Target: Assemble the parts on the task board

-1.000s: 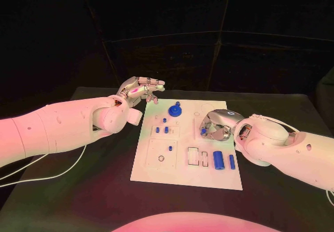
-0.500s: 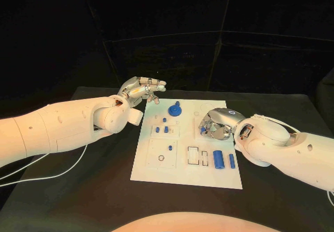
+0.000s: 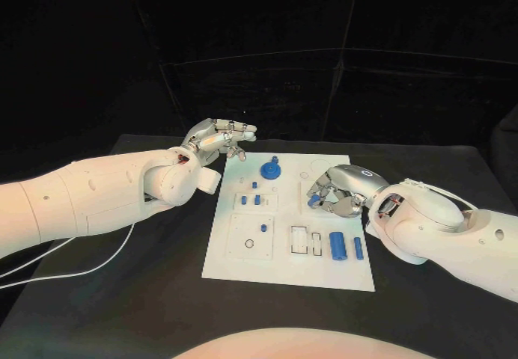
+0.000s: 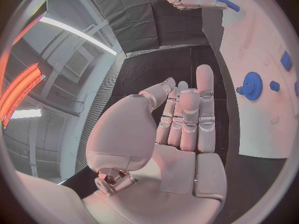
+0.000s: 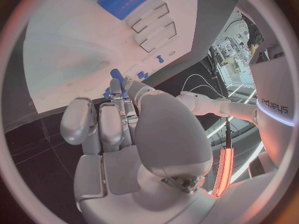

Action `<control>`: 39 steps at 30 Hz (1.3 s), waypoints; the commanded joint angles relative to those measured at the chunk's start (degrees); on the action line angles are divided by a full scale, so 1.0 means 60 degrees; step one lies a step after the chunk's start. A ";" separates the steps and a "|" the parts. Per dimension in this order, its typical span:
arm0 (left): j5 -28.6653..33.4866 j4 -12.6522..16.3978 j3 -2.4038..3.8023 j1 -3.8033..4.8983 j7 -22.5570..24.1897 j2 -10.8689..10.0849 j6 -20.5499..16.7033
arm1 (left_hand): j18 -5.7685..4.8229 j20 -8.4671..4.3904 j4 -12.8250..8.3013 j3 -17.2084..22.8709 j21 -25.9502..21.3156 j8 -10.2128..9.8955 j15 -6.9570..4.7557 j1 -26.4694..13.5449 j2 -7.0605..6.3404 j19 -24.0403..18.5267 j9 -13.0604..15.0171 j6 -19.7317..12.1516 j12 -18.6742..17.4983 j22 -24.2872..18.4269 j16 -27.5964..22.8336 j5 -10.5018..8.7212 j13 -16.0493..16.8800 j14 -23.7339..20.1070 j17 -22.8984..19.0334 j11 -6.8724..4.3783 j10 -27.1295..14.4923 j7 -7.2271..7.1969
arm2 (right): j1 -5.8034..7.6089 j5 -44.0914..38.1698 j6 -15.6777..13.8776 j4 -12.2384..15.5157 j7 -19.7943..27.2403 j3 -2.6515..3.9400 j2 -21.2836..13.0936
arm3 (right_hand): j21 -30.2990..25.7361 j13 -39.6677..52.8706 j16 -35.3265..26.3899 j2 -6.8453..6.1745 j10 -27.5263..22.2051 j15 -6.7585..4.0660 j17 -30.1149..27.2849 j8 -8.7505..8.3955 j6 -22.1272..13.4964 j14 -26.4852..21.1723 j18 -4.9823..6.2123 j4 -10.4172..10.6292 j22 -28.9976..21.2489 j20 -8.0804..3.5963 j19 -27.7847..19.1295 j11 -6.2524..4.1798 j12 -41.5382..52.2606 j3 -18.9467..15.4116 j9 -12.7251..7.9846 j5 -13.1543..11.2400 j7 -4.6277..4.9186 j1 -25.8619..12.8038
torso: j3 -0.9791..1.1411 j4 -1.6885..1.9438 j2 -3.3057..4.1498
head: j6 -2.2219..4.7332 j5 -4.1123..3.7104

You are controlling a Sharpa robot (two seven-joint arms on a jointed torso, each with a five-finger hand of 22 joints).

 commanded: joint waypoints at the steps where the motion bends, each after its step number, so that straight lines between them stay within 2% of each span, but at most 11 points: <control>1: -0.0020 -0.0014 0.0006 0.0013 0.0027 -0.0014 0.0118 | 0.0065 0.0011 -0.0056 -0.0027 -0.0042 -0.0013 -0.0007 -0.0020 0.0023 -0.0019 0.0006 0.0004 0.0032 -0.0013 0.0072 0.0045 -0.0001 -0.0071 0.0009 0.0010 -0.0055 0.0003 | 0.0021 0.0428 -0.0705 0.0396 0.0211 0.0065 -0.0103 | 0.0042 0.0005 -0.0035 -0.0071 -0.0026 0.0023 -0.0017 -0.0078 0.0047 0.0171 -0.0147 -0.0006 -0.0001 -0.0003 -0.0023 0.0061 -0.0055 0.0077 0.0084 -0.0028 0.0026 -0.0050 | -0.0001 -0.0005 0.0000 | 0.0005 0.0023; 7: -0.0020 -0.0034 0.0006 0.0013 0.0063 -0.0003 0.0064 | 0.0065 0.0013 -0.0047 -0.0046 -0.0044 -0.0015 -0.0004 -0.0043 0.0011 -0.0015 0.0004 -0.0004 0.0035 -0.0014 0.0076 0.0044 -0.0002 -0.0072 -0.0001 0.0014 -0.0067 0.0009 | 0.0021 0.0742 -0.0810 0.0876 0.0369 0.0118 -0.0097 | 0.0047 0.0006 -0.0037 -0.0112 -0.0028 0.0028 -0.0027 -0.0095 0.0038 0.0168 -0.0147 -0.0015 0.0006 0.0003 -0.0025 0.0064 -0.0092 0.0096 0.0080 -0.0023 0.0029 -0.0076 | -0.0012 0.0011 0.0011 | 0.0008 0.0035; 12: -0.0019 -0.0072 0.0006 0.0013 0.0129 0.0021 -0.0008 | 0.0065 0.0013 -0.0047 -0.0046 -0.0044 -0.0015 -0.0004 -0.0043 0.0011 -0.0015 0.0004 -0.0004 0.0035 -0.0014 0.0076 0.0044 -0.0002 -0.0072 -0.0001 0.0014 -0.0067 0.0009 | 0.0018 0.1048 -0.0629 0.0918 0.0606 0.0127 0.0329 | 0.0042 0.0006 -0.0040 -0.0120 -0.0030 0.0030 -0.0036 -0.0107 0.0034 0.0166 -0.0144 -0.0033 -0.0005 0.0006 -0.0033 0.0066 -0.0117 0.0127 0.0077 -0.0017 0.0031 -0.0071 | -0.0018 0.0012 0.0017 | -0.0023 0.0084; 15: -0.0018 -0.0100 0.0006 0.0016 0.0158 0.0020 -0.0052 | 0.0065 0.0013 -0.0047 -0.0046 -0.0044 -0.0015 -0.0004 -0.0043 0.0011 -0.0015 0.0004 -0.0004 0.0035 -0.0014 0.0076 0.0044 -0.0002 -0.0072 -0.0001 0.0014 -0.0067 0.0009 | 0.0015 0.1025 -0.0413 0.0779 0.0751 0.0122 0.0749 | 0.0042 0.0007 -0.0052 -0.0113 -0.0033 0.0034 -0.0062 -0.0117 0.0030 0.0161 -0.0144 -0.0046 -0.0004 0.0010 -0.0038 0.0071 -0.0140 0.0159 0.0074 -0.0012 0.0036 -0.0067 | -0.0008 0.0012 0.0029 | -0.0052 0.0138; 20: -0.0017 -0.0143 0.0006 0.0023 0.0182 0.0024 -0.0105 | 0.0064 0.0014 -0.0043 -0.0057 -0.0046 -0.0016 -0.0003 -0.0056 0.0005 -0.0014 0.0002 -0.0010 0.0040 -0.0016 0.0070 0.0044 -0.0002 -0.0081 -0.0024 0.0016 -0.0073 0.0011 | -0.0020 0.0737 0.0065 0.0467 0.0864 0.0076 0.1412 | 0.0058 0.0007 -0.0064 -0.0110 -0.0036 0.0038 -0.0086 -0.0124 0.0031 0.0156 -0.0150 -0.0062 0.0029 0.0014 -0.0032 0.0076 -0.0162 0.0188 0.0073 -0.0010 0.0041 -0.0062 | -0.0025 0.0037 0.0031 | -0.0114 0.0148; 22: -0.0016 -0.0156 0.0006 0.0025 0.0198 0.0040 -0.0119 | 0.0064 0.0014 -0.0043 -0.0057 -0.0046 -0.0016 -0.0003 -0.0056 0.0005 -0.0014 0.0002 -0.0010 0.0040 -0.0016 0.0070 0.0044 -0.0002 -0.0081 -0.0024 0.0016 -0.0073 0.0011 | -0.0078 0.0661 0.0235 0.0327 0.0909 0.0024 0.1680 | 0.0061 0.0007 -0.0065 -0.0108 -0.0035 0.0039 -0.0089 -0.0124 0.0034 0.0155 -0.0151 -0.0064 0.0034 0.0015 -0.0031 0.0076 -0.0165 0.0193 0.0073 -0.0010 0.0041 -0.0062 | -0.0031 0.0024 0.0036 | -0.0115 0.0174; 24: -0.0016 -0.0165 0.0006 0.0026 0.0230 0.0061 -0.0155 | 0.0064 0.0014 -0.0043 -0.0057 -0.0046 -0.0016 -0.0003 -0.0056 0.0005 -0.0014 0.0002 -0.0010 0.0040 -0.0016 0.0070 0.0044 -0.0002 -0.0081 -0.0024 0.0016 -0.0073 0.0011 | -0.0140 0.0565 0.0421 0.0150 0.0948 -0.0084 0.1971 | 0.0059 0.0008 -0.0068 -0.0104 -0.0034 0.0041 -0.0096 -0.0125 0.0036 0.0154 -0.0151 -0.0065 0.0031 0.0017 -0.0034 0.0079 -0.0170 0.0201 0.0073 -0.0008 0.0043 -0.0065 | -0.0005 0.0006 0.0035 | -0.0171 0.0244; 26: -0.0016 -0.0159 0.0007 0.0026 0.0272 0.0062 -0.0184 | 0.0063 0.0016 -0.0034 -0.0065 -0.0049 -0.0017 -0.0001 -0.0070 0.0006 -0.0014 0.0002 -0.0014 0.0045 -0.0017 0.0063 0.0045 -0.0002 -0.0089 -0.0047 0.0018 -0.0076 0.0014 | -0.0222 0.0461 0.0566 -0.0026 0.0951 -0.0146 0.2196 | 0.0058 0.0008 -0.0069 -0.0103 -0.0034 0.0043 -0.0098 -0.0128 0.0035 0.0153 -0.0151 -0.0065 0.0030 0.0018 -0.0036 0.0082 -0.0176 0.0205 0.0072 -0.0006 0.0046 -0.0071 | 0.0000 0.0005 0.0049 | -0.0182 0.0267; 31: -0.0016 -0.0158 0.0007 0.0027 0.0323 0.0057 -0.0222 | 0.0063 0.0016 -0.0034 -0.0065 -0.0049 -0.0017 -0.0001 -0.0070 0.0006 -0.0014 0.0002 -0.0014 0.0045 -0.0017 0.0063 0.0045 -0.0002 -0.0089 -0.0047 0.0018 -0.0076 0.0014 | -0.0371 0.0261 0.0792 -0.0314 0.0899 -0.0204 0.2473 | 0.0058 0.0008 -0.0065 -0.0100 -0.0035 0.0046 -0.0091 -0.0133 0.0034 0.0154 -0.0150 -0.0066 0.0030 0.0020 -0.0039 0.0086 -0.0187 0.0215 0.0071 -0.0004 0.0050 -0.0080 | 0.0000 0.0019 0.0027 | -0.0247 0.0318; 35: -0.0016 -0.0160 0.0007 0.0027 0.0339 0.0054 -0.0229 | 0.0063 0.0016 -0.0034 -0.0065 -0.0049 -0.0017 -0.0001 -0.0070 0.0006 -0.0014 0.0002 -0.0014 0.0045 -0.0017 0.0063 0.0045 -0.0002 -0.0089 -0.0047 0.0018 -0.0076 0.0014 | -0.0466 0.0062 0.0981 -0.0449 0.0841 -0.0225 0.2593 | 0.0062 0.0009 -0.0063 -0.0097 -0.0034 0.0047 -0.0089 -0.0135 0.0033 0.0154 -0.0152 -0.0069 0.0037 0.0022 -0.0038 0.0087 -0.0192 0.0223 0.0071 -0.0002 0.0051 -0.0081 | -0.0005 0.0002 0.0019 | -0.0284 0.0365; 39: -0.0016 -0.0171 0.0007 0.0027 0.0340 0.0073 -0.0218 | 0.0063 0.0017 -0.0025 -0.0067 -0.0052 -0.0017 0.0001 -0.0079 0.0016 -0.0015 0.0001 -0.0017 0.0049 -0.0019 0.0060 0.0046 -0.0002 -0.0096 -0.0059 0.0019 -0.0078 0.0014 | -0.0521 -0.0082 0.1187 -0.0543 0.0765 -0.0234 0.2689 | 0.0062 0.0010 -0.0060 -0.0094 -0.0033 0.0048 -0.0085 -0.0137 0.0034 0.0155 -0.0151 -0.0075 0.0036 0.0023 -0.0040 0.0087 -0.0198 0.0232 0.0071 0.0000 0.0051 -0.0080 | 0.0003 -0.0007 0.0024 | -0.0304 0.0399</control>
